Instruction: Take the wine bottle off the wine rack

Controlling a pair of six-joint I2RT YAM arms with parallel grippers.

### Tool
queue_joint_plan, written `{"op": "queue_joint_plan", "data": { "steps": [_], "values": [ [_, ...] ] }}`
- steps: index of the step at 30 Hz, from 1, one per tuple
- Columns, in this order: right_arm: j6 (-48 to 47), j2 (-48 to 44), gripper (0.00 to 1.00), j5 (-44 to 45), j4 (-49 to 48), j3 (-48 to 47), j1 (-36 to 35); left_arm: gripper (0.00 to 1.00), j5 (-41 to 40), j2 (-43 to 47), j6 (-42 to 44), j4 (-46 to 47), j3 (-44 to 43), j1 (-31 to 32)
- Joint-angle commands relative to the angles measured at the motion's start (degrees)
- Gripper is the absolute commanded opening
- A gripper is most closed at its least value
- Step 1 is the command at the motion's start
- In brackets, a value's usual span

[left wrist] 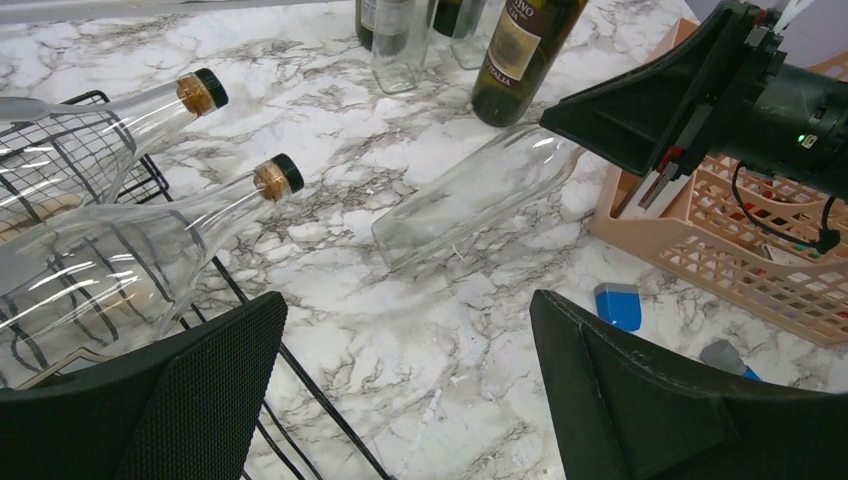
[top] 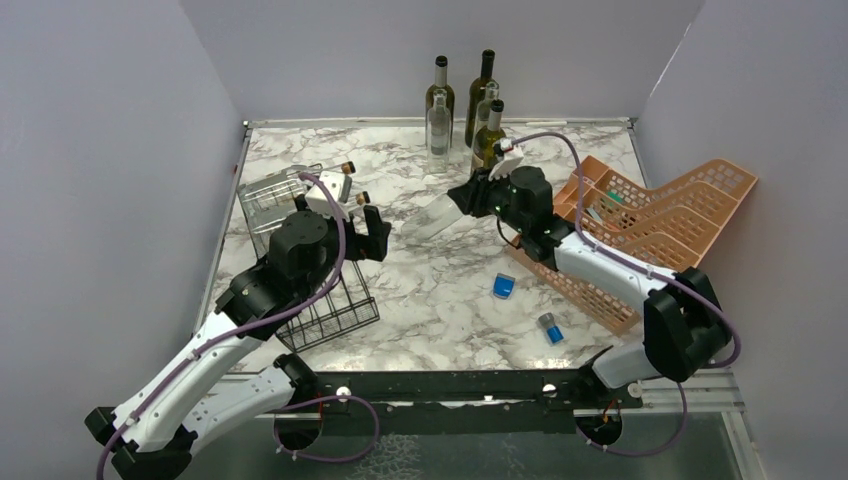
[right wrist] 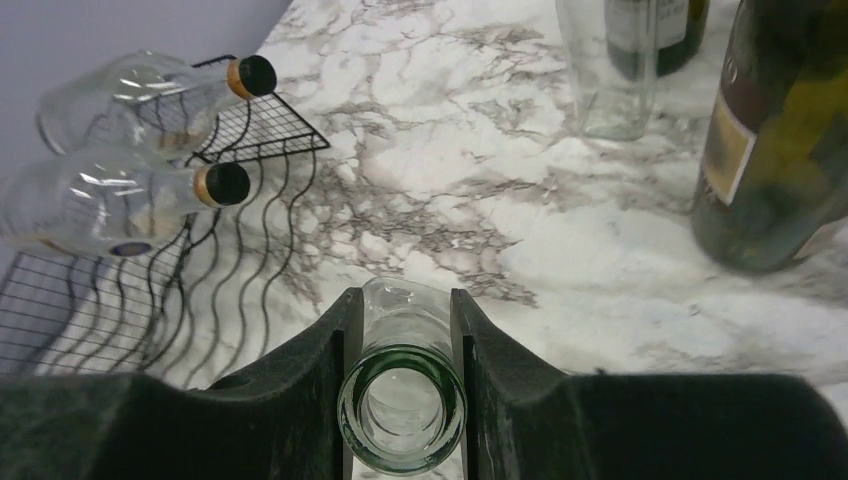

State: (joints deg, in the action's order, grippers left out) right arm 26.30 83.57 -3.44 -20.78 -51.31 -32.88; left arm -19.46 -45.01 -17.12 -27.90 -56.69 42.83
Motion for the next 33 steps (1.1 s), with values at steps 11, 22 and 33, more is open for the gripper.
{"op": "queue_joint_plan", "data": {
  "steps": [11, 22, 33],
  "values": [
    [-24.05, 11.58, 0.28, 7.14, 37.76, -36.98, -2.33, 0.99, 0.83, 2.53, 0.29, 1.88, -1.07, -0.20],
    [-23.71, 25.45, 0.28, 15.29, 48.71, -58.74, -3.37, 0.99, 0.53, 3.58, -0.01, 1.13, -0.80, -0.17],
    [-25.04, 39.24, 0.29, 21.12, 54.45, -75.83, -4.11, 0.99, -0.11, 3.81, 0.03, 0.53, -0.80, -0.15]
  ]
}}
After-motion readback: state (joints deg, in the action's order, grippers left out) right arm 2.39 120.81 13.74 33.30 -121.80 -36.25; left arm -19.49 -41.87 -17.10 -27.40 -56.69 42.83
